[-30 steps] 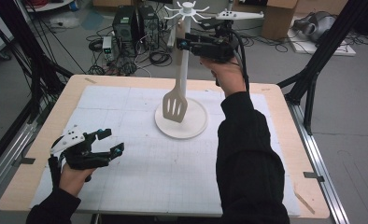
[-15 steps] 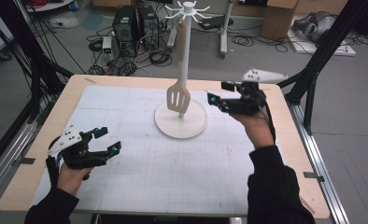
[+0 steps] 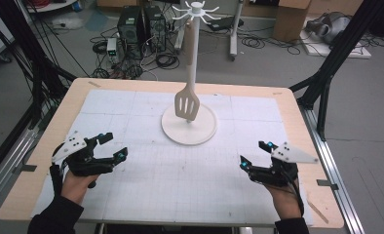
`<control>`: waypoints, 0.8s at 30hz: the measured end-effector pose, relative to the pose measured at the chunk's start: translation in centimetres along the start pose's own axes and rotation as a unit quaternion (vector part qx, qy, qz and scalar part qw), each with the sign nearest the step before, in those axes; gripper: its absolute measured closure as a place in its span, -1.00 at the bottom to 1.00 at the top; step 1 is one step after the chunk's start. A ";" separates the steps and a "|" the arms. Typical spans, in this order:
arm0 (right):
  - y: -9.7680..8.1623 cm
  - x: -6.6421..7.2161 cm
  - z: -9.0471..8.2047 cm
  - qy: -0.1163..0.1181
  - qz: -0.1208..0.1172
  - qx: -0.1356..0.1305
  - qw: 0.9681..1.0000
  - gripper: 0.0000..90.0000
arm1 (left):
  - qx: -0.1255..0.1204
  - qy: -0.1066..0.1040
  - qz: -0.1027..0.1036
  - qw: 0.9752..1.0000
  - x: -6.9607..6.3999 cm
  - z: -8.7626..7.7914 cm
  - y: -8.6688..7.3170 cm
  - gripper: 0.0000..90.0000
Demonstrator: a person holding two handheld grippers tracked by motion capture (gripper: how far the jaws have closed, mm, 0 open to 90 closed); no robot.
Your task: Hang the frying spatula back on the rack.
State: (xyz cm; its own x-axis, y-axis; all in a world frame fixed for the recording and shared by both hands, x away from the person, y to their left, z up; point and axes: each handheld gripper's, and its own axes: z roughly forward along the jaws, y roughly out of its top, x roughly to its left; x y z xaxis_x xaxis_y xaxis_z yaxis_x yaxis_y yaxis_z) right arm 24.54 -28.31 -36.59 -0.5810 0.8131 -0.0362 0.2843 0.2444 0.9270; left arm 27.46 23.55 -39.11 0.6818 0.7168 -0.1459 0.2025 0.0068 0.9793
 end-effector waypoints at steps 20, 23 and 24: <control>-2.6 -0.6 -3.0 -0.056 0.019 -0.006 0.998 -0.57 | -0.005 0.007 0.005 1.000 -0.5 -0.3 -0.1 -0.63; -2.5 -0.4 -3.0 -0.054 0.015 -0.004 0.998 -0.57 | -0.003 0.005 0.006 1.000 -0.7 -0.2 -0.1 -0.63; -2.5 -0.4 -2.9 -0.054 0.014 -0.004 0.998 -0.57 | -0.002 0.005 0.006 1.000 -0.7 -0.2 -0.1 -0.63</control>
State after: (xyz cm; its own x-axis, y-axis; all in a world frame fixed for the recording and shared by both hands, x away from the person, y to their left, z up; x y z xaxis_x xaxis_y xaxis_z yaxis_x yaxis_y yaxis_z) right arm 21.80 -30.77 -37.75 -0.4882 0.8713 -0.0502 0.2924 0.2175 0.9312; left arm 26.81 23.15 -39.10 0.6769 0.7240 -0.1325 0.1913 0.0007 0.9815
